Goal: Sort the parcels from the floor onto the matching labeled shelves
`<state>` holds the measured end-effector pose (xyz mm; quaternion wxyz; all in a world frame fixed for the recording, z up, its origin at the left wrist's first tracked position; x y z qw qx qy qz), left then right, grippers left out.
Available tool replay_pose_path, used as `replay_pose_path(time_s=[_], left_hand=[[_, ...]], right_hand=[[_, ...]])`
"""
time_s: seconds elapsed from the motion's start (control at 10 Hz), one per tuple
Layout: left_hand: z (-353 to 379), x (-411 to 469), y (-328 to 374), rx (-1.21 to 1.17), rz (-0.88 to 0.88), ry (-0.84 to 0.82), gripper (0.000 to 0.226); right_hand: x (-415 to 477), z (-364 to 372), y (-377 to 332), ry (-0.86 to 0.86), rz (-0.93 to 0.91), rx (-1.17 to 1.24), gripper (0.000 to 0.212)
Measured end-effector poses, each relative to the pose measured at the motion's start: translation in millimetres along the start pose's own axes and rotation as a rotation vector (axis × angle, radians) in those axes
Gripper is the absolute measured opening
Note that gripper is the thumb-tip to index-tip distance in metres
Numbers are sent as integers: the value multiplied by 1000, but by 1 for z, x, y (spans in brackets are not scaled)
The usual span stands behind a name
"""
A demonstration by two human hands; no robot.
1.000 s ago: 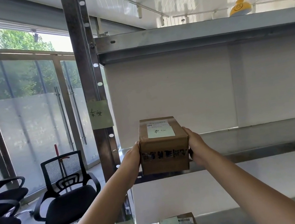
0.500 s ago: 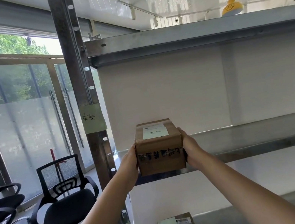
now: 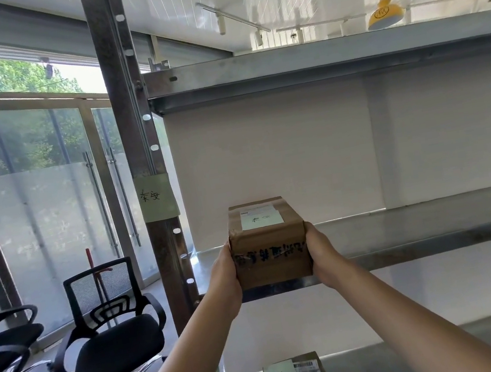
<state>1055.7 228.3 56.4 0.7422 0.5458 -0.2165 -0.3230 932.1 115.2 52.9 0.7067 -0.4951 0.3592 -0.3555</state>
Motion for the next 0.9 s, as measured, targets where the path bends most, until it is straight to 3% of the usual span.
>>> replay_pose_path(time_s=[0.4,0.5,0.7,0.9], left_hand=[[-2,-5,5,96,65,66,34],[2,-14,12,97,84,88,45],[6,-32,23,125,298,42,46],[3,-57,24,176,361,58,47]], right_hand=[[-3,-8,-5,52,-5,-7,41],[-5,-12,-7,58,-31,-55,45],[-20,-18,-12,43,-158,-42,48],[-39,-22,-15,69,-170,-67,50]])
Point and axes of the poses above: each hand's wrist, its own x-axis towards the middle knuckle, its own z-axis out of the palm, y = z × x, the point moved 2 cm from there along x, towards the middle knuckle, and after that the axes turned 5 degrees about z, right-handed, at the moved point
